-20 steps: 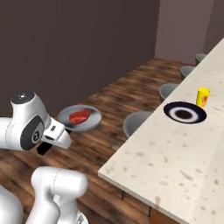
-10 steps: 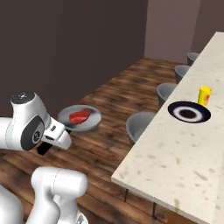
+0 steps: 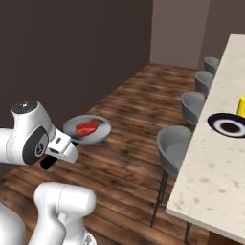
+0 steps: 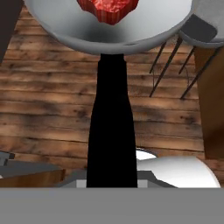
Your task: Pick up the pan with the steak in it and place it on the dining table. Then place the steak on the plate.
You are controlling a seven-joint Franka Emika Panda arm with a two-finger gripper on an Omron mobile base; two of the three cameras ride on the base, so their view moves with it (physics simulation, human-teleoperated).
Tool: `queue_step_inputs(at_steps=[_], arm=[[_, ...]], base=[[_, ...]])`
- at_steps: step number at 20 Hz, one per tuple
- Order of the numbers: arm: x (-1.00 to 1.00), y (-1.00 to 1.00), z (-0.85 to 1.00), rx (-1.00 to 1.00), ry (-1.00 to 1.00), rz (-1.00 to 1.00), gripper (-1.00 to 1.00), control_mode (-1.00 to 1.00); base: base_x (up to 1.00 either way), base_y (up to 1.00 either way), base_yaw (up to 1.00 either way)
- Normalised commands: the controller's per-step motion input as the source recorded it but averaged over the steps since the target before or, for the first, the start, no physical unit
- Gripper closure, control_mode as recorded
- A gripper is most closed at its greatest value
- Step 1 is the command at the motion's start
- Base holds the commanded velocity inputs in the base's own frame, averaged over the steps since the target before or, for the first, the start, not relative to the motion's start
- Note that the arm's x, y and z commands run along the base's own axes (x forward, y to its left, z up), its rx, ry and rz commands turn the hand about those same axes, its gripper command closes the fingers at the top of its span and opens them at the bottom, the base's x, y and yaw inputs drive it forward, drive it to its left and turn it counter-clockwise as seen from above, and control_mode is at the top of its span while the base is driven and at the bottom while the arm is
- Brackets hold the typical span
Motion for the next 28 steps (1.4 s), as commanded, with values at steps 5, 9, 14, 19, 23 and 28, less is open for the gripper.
queue_step_inputs(at_steps=[5,9,14,19,23,28], arm=[[0.00,0.00,0.00,0.00,0.00,0.00,1.00,1.00],[0.00,0.00,0.00,0.00,0.00,0.00,1.00,1.00],[0.00,0.00,0.00,0.00,0.00,0.00,1.00,1.00],[0.00,0.00,0.00,0.00,0.00,0.00,1.00,1.00],[0.00,0.00,0.00,0.00,0.00,0.00,1.00,1.00],[0.00,0.00,0.00,0.00,0.00,0.00,1.00,1.00]], base=[[0.70,0.50,-0.15],[1.00,0.38,-0.14],[1.00,0.40,-0.13],[1.00,0.31,-0.09],[0.64,0.06,-0.22],[0.03,0.00,-0.50]])
